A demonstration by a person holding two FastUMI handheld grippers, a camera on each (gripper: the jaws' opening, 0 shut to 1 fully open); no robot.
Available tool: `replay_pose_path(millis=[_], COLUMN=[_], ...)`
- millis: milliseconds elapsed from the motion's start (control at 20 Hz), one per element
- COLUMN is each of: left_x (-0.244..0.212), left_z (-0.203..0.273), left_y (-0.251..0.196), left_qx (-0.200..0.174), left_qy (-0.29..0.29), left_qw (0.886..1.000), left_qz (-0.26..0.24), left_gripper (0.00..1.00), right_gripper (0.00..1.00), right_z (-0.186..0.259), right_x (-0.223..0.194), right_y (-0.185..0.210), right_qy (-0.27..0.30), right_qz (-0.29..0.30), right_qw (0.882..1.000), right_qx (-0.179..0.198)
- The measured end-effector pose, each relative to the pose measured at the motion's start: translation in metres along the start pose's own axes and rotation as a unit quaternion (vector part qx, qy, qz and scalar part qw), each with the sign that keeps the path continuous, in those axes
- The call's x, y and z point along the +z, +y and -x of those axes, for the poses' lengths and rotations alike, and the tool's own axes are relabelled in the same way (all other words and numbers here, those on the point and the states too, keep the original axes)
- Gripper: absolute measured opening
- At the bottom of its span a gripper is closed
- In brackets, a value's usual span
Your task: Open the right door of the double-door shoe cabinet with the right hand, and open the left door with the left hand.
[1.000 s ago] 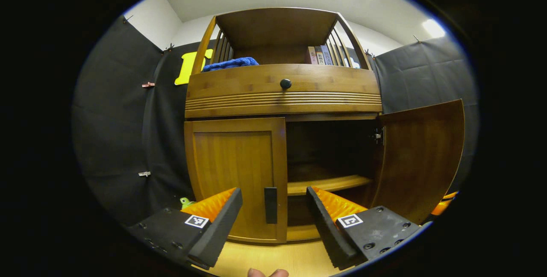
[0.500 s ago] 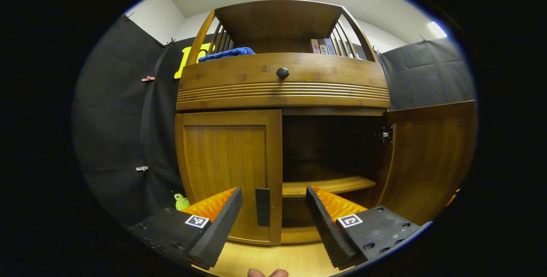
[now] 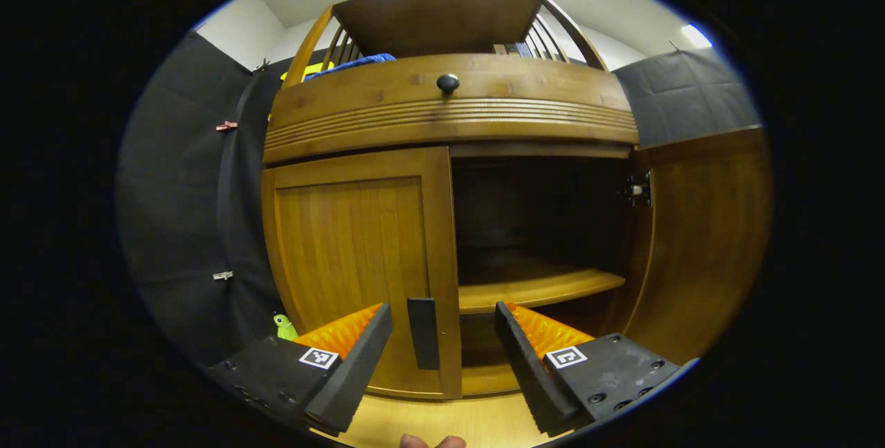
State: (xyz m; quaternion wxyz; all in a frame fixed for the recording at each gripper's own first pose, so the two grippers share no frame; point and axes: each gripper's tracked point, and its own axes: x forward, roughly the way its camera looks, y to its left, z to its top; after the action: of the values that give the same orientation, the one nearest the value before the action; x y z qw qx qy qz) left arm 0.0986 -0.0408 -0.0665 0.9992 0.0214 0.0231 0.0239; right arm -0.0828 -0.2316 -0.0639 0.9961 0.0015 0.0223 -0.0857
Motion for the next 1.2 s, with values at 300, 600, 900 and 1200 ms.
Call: replay_pose_path(millis=[300, 600, 900, 1200], left_x=[-0.047, -0.074, -0.077, -0.077], left_z=[-0.053, -0.081, -0.085, -0.079], left_y=[0.015, 0.023, 0.017, 0.017], left_qx=[0.012, 0.017, 0.008, 0.014], left_qy=[0.045, 0.064, 0.071, 0.077], left_qw=[0.999, 0.998, 0.997, 0.996], left_qz=[0.016, 0.016, 0.036, 0.038], left_gripper=[0.93, 0.79, 0.36, 0.3], right_gripper=[0.98, 0.94, 0.98, 0.94], right_z=[0.007, 0.016, 0.026, 0.037], right_x=[0.011, 0.007, 0.007, 0.006], right_y=[-0.019, -0.03, -0.043, -0.043], right_qy=[-0.008, 0.003, 0.001, 0.004], right_qz=[0.0, 0.009, 0.002, -0.009], right_qw=[1.0, 0.999, 0.997, 0.997], right_qx=[-0.028, -0.049, -0.075, -0.076])
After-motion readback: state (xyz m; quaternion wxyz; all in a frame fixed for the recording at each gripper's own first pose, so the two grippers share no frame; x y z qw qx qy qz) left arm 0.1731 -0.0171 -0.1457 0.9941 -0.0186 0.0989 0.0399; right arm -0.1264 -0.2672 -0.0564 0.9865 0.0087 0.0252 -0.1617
